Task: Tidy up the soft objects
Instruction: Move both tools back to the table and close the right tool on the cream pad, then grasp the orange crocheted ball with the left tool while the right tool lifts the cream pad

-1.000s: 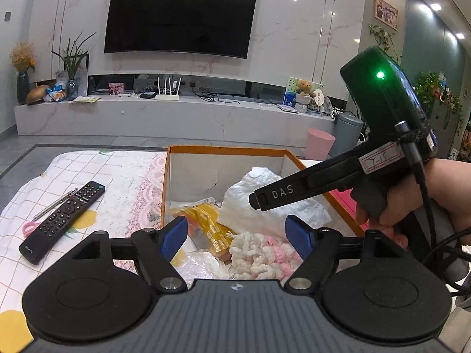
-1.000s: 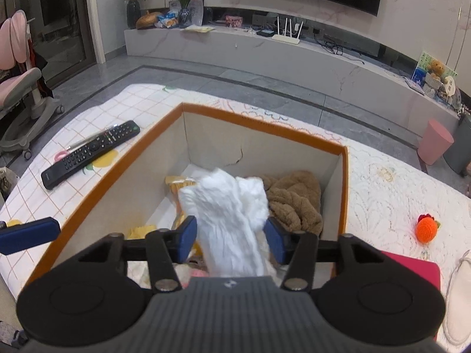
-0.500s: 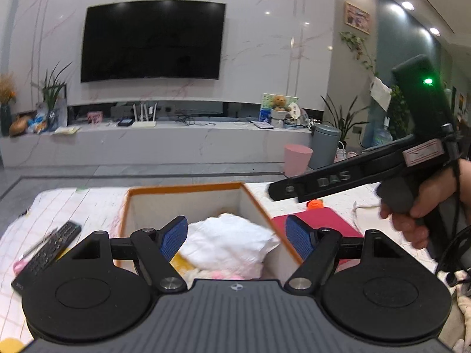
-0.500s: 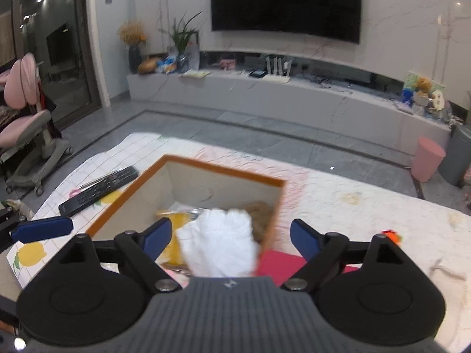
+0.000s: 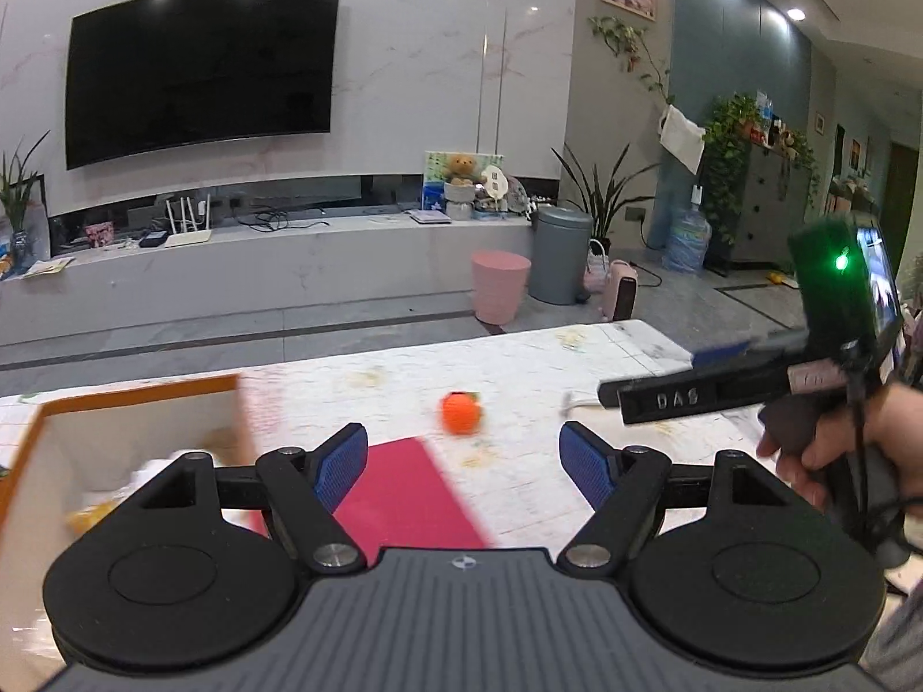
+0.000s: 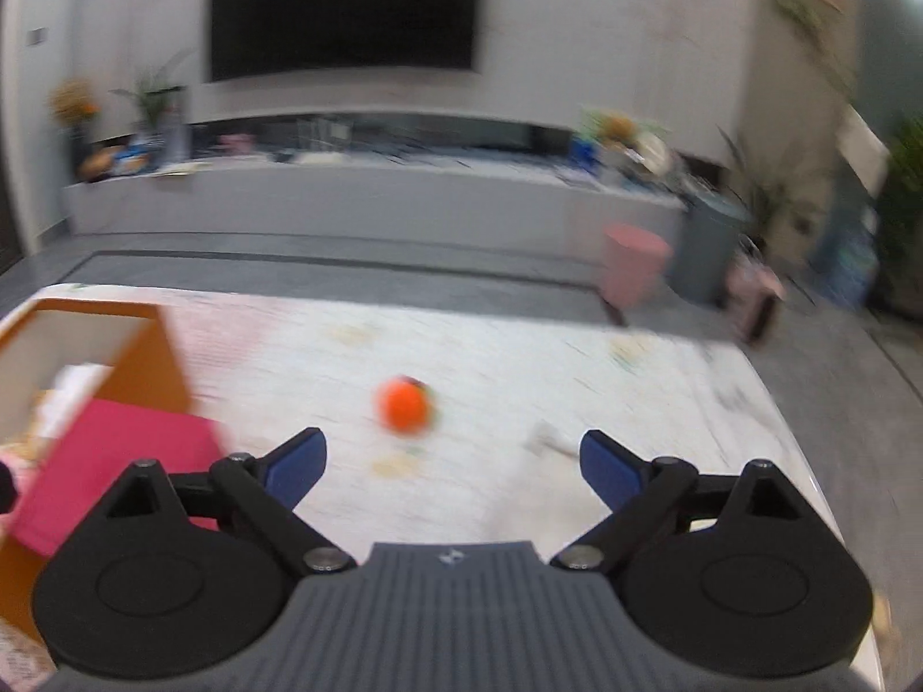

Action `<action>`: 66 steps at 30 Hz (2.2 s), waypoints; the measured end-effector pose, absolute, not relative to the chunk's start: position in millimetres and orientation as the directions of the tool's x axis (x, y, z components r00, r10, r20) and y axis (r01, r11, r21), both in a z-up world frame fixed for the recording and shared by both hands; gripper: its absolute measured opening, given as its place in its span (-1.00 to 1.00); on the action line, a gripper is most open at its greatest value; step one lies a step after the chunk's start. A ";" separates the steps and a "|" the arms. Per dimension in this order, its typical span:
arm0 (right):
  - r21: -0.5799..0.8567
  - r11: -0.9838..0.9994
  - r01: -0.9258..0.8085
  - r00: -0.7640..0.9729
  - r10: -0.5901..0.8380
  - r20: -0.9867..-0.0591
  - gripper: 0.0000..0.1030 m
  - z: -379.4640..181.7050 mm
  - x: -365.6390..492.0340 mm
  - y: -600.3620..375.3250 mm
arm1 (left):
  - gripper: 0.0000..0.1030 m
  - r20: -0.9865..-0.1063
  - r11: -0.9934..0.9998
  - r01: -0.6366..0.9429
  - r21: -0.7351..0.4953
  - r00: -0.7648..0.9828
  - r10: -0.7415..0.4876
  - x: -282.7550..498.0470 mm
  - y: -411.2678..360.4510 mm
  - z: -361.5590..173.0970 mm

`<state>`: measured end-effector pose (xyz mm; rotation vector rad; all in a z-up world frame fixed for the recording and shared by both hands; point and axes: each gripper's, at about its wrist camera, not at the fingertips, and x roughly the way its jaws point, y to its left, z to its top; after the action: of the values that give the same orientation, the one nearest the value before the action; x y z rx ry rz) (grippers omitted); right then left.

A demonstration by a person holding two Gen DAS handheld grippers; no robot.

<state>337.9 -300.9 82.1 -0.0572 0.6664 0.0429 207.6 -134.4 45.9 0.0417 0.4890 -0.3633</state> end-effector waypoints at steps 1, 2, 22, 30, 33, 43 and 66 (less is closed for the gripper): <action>-0.026 0.999 -0.029 0.776 0.006 -0.630 0.81 74.2 340.6 -315.9 | 0.73 -0.458 0.939 0.342 -0.037 0.829 -0.321 208.7 -145.8 42.9; -0.012 1.000 0.000 0.767 -0.008 -0.642 0.81 67.0 342.9 -329.1 | 0.73 -0.448 0.940 0.338 -0.036 0.836 -0.318 209.4 -155.3 39.9; 0.120 0.978 0.172 0.657 -0.023 -0.753 0.95 -50.7 402.8 -385.7 | 0.73 -0.508 0.918 0.396 0.006 0.792 -0.338 233.2 -247.9 -32.8; 0.022 0.992 0.128 0.661 -0.068 -0.747 0.96 -69.3 414.8 -359.0 | 0.69 -0.524 0.915 0.402 -0.030 0.773 -0.357 244.3 -247.0 -29.2; 0.011 0.993 0.118 0.660 -0.070 -0.748 0.96 -69.7 414.5 -359.0 | 0.69 -0.522 0.918 0.395 -0.017 0.780 -0.345 247.0 -246.9 -26.6; -0.009 0.993 0.116 0.677 -0.086 -0.731 0.08 -62.7 407.6 -370.3 | 0.69 -0.560 0.949 0.308 0.064 0.798 -0.221 282.5 -254.8 -12.7; 0.126 0.985 0.118 0.711 0.004 -0.703 0.89 -38.5 393.1 -406.4 | 0.01 -0.619 0.987 -0.088 0.132 0.771 0.152 422.4 -294.9 -107.5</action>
<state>393.1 -406.4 -38.5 0.1665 0.7780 -0.0636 422.4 -294.9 -107.5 0.0969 0.6785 0.1303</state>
